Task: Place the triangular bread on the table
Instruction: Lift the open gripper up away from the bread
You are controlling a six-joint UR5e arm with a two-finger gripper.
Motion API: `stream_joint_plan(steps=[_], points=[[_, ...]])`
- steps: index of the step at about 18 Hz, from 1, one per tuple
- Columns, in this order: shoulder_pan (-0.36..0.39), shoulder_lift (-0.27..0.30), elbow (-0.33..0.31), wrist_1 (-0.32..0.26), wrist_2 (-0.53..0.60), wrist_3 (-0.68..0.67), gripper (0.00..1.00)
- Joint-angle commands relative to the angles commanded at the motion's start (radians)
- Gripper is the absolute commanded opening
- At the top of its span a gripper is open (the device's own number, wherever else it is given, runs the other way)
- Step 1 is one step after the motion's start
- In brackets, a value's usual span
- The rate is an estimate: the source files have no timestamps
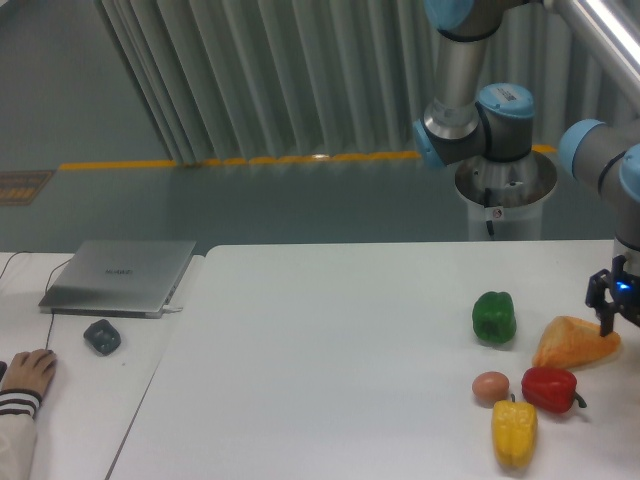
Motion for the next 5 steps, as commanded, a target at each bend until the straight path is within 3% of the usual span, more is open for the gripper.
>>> stream_joint_plan(steps=[5], points=[[0.006,0.006,-0.006,-0.003,0.000,0.000,1.00]])
